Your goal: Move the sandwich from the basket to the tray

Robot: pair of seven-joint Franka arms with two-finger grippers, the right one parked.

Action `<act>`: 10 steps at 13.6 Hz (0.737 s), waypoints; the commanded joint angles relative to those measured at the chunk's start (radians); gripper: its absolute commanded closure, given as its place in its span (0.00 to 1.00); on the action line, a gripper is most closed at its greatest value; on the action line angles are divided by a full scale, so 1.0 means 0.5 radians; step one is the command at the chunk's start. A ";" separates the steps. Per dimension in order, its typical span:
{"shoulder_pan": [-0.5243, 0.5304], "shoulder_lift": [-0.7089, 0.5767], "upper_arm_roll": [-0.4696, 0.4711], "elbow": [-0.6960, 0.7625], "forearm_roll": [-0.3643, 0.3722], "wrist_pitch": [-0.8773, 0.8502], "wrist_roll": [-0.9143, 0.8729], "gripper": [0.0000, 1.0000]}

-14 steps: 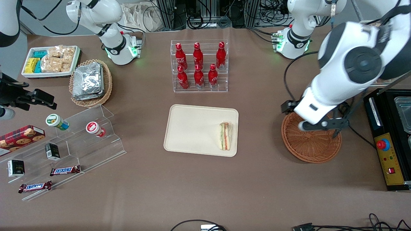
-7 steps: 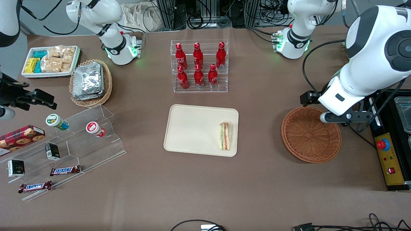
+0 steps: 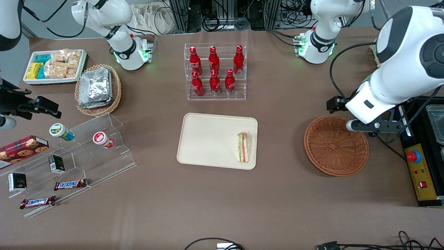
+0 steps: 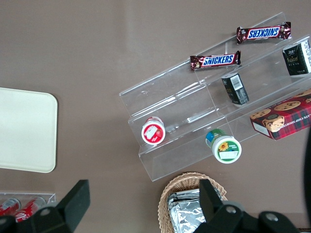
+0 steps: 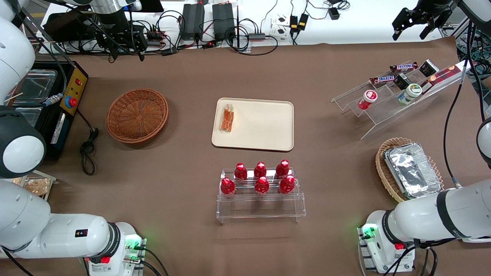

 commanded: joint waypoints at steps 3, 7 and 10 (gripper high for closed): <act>-0.196 -0.321 0.417 -0.392 -0.046 0.104 0.314 0.00; -0.084 -0.352 0.418 -0.399 -0.101 0.111 0.507 0.00; -0.078 -0.392 0.363 -0.408 -0.098 0.055 0.502 0.00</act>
